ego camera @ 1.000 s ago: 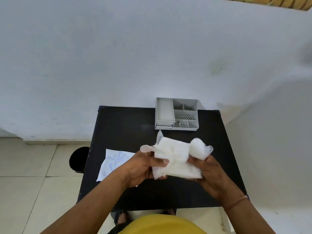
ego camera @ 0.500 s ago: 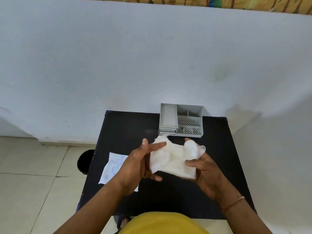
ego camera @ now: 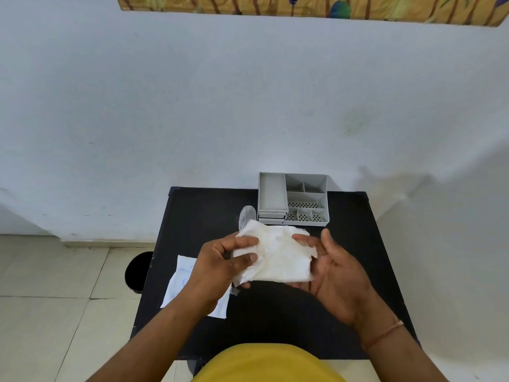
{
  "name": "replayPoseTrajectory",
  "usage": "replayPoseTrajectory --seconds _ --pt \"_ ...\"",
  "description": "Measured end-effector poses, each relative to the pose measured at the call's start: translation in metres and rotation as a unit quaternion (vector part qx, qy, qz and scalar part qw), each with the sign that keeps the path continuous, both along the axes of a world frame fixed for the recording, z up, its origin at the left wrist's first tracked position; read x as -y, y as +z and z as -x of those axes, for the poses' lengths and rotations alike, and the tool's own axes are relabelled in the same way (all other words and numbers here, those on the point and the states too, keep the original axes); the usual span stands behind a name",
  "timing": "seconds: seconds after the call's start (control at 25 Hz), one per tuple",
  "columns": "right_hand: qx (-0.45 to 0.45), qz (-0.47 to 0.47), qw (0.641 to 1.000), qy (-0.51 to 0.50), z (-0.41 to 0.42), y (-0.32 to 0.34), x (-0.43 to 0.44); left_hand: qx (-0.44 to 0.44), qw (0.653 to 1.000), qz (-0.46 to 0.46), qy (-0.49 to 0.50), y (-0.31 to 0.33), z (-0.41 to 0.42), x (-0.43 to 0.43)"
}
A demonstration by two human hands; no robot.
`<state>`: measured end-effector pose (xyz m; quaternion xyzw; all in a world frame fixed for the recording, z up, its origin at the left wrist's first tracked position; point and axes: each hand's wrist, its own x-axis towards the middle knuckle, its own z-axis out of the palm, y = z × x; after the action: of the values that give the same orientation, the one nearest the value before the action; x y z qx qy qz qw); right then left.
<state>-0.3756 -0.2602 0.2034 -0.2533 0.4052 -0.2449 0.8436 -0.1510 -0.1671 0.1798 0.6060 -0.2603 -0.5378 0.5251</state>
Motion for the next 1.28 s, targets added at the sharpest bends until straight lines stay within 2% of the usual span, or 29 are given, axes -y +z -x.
replayPoseTrajectory --seconds 0.08,0.2,0.28,0.36,0.48,0.6,0.68,0.84,1.0,1.08,1.16,1.28 --pt "-0.028 0.052 0.998 -0.004 -0.005 -0.001 -0.002 0.005 1.0 0.013 0.009 0.003 0.004 0.0" --pt "-0.135 0.126 0.983 -0.006 -0.011 -0.014 -0.001 0.053 0.998 0.033 0.006 0.005 0.012 0.0" --pt "-0.147 0.094 0.985 -0.005 -0.013 -0.016 -0.003 0.117 0.991 0.067 -0.019 0.004 0.015 -0.001" --pt "-0.145 0.073 0.987 -0.01 -0.012 -0.019 -0.005 0.142 0.986 0.074 -0.047 -0.004 0.012 0.0" --pt "-0.14 0.105 0.985 -0.009 -0.007 -0.024 -0.009 0.1 0.992 0.023 -0.08 -0.007 0.005 0.003" --pt "-0.155 0.141 0.978 -0.011 -0.003 -0.024 -0.013 0.078 0.987 0.048 -0.135 -0.001 0.003 0.003" --pt "-0.158 0.119 0.98 -0.018 0.0 -0.024 -0.012 0.073 0.985 0.053 -0.149 0.001 0.005 0.003" --pt "-0.122 -0.004 0.992 -0.02 0.011 -0.027 -0.011 0.065 0.986 0.009 -0.154 0.001 0.009 0.005" --pt "-0.12 0.031 0.991 -0.044 0.026 -0.016 -0.002 0.038 0.986 -0.012 -0.161 0.01 0.008 0.005" --pt "-0.112 0.011 0.992 -0.061 0.031 -0.019 0.015 0.015 0.984 -0.009 -0.178 0.016 0.006 0.006" --pt "-0.076 -0.027 0.997 0.001 0.025 -0.02 0.025 -0.008 0.976 -0.001 -0.216 0.022 0.004 0.009" --pt "0.04 -0.072 0.982 0.169 0.015 -0.026 0.012 -0.016 0.961 0.0 -0.276 0.034 0.0 0.015"
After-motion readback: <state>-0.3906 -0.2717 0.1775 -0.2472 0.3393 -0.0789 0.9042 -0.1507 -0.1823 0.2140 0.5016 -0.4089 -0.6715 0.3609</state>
